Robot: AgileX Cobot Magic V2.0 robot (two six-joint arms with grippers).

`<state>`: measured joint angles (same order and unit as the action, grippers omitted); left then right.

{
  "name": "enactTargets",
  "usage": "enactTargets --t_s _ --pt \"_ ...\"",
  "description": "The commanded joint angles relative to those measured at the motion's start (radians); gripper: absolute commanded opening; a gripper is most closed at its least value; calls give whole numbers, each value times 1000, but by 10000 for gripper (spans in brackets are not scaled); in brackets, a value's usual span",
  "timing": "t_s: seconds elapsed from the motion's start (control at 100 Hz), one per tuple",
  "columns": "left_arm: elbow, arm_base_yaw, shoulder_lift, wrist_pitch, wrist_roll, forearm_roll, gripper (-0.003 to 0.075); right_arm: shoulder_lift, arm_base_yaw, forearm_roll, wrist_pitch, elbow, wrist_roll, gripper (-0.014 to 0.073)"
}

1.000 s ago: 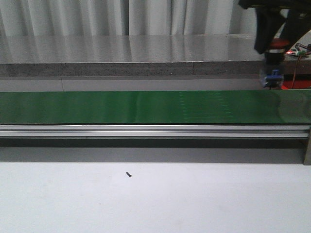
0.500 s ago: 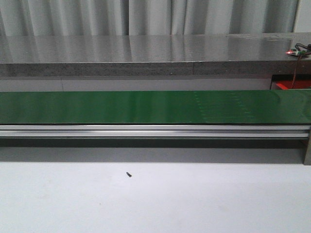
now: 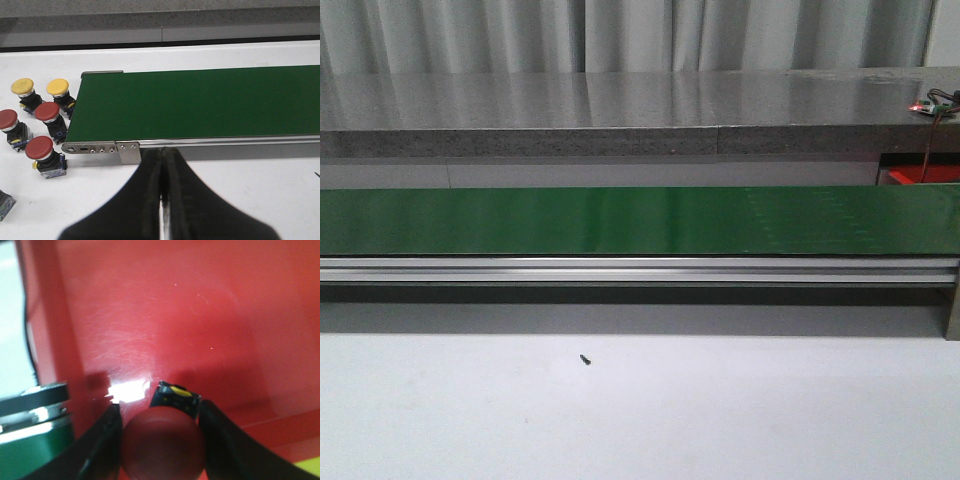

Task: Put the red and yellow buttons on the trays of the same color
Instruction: 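Place the red button on the red tray, open the right gripper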

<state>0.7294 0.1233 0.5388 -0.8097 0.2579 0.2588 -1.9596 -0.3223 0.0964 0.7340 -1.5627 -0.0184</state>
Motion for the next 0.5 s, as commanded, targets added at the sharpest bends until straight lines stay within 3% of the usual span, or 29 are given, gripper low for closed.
enactTargets --t_s 0.0,0.33,0.49 --pt "28 -6 4 71 -4 22 -20 25 -7 20 -66 -35 -3 216" --pt "28 -6 4 71 -4 22 -20 -40 -4 45 -74 -54 -3 231" --pt "28 -6 4 71 -4 22 -20 -29 -4 51 -73 -55 -3 460"
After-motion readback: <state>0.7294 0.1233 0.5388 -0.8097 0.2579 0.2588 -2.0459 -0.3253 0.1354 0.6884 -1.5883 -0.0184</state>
